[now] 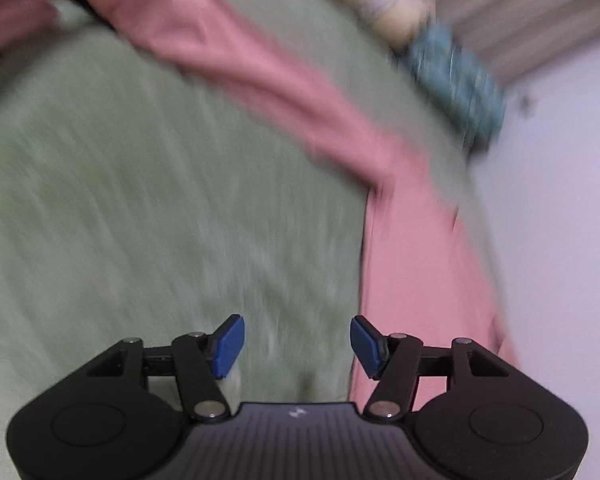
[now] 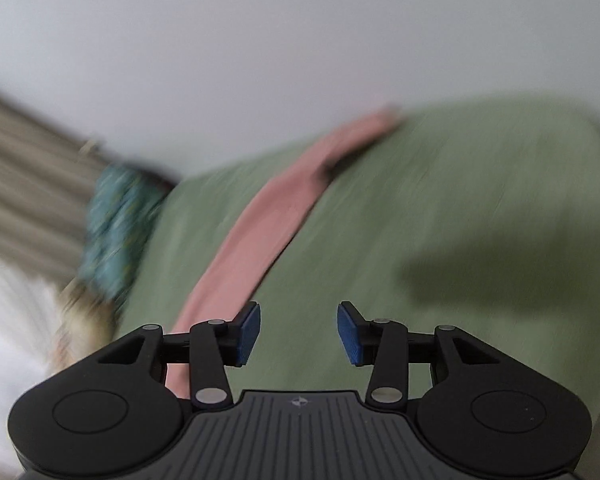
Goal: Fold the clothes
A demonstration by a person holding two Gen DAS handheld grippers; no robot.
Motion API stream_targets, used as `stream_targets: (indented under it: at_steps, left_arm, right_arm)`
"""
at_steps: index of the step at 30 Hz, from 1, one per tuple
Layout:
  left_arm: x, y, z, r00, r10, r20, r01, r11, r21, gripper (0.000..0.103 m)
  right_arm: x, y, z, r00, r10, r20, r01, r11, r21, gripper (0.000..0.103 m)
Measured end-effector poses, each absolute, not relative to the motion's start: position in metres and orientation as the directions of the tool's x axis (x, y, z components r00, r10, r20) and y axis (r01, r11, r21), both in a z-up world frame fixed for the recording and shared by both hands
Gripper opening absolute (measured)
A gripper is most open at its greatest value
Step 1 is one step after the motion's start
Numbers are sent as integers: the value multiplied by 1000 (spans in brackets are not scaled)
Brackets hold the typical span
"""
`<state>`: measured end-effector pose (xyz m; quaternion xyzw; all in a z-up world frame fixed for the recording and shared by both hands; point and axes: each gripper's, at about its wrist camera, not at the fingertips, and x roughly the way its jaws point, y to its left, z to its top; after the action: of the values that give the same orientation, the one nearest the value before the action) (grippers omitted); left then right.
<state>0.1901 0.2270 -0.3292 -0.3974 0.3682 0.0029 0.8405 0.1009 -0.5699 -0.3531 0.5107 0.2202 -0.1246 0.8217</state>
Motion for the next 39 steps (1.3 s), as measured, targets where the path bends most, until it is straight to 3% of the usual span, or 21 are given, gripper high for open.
stream_targets:
  at_steps: [4,9,13,18,22,23,25,26,27,28,36,39]
  left_arm:
    - [194,261,-319,832,26,-554,-417,688,-594,78]
    - [228,281,-330,833,359,-421,-527,744,-410,77]
    - [261,291,-350,786,443,-432,-608,682,-408,77]
    - [284,307,-367,755,494,-431,-655,596,-465,77]
    - [303,314,-373,752,478,-455,-659,574,-486,77]
    - [306,315,-374,750,475,-460,-661,575,-483,74]
    - [307,313,-369,768,464,-441,-639,599,-483,44]
    - [307,311,-365,781,458,-425,-623,621,-475,23]
    - [307,305,-357,785,464,-411,-616,658,-433,17]
    - [307,301,-353,781,474,-407,-618,679,-396,5]
    - [282,261,-282,850,463,-251,-511,842,-176,6]
    - [291,273,-239,862,445,-243,-496,840,-221,6]
  right_arm:
    - [99,-502,-345,880,156,-448,335,463,820,51]
    - [105,-445,-348,844,343,-412,279,375,884,51]
    - [103,-402,-344,785,430,-445,279,396,875,51]
    - [102,-380,-336,753,442,-487,275,461,843,51]
    - [58,-369,-341,732,449,-512,300,462,835,51]
    - [52,-365,-341,729,449,-517,304,464,832,51]
    - [48,-358,-343,717,456,-527,310,469,827,51]
    - [48,-353,-346,707,457,-539,319,474,820,51]
    - [51,-348,-350,692,461,-556,331,481,812,51]
    - [52,-345,-355,679,465,-568,342,484,805,51]
    - [45,-328,-374,622,515,-590,355,486,799,51]
    - [47,-322,-373,612,529,-588,330,505,797,51]
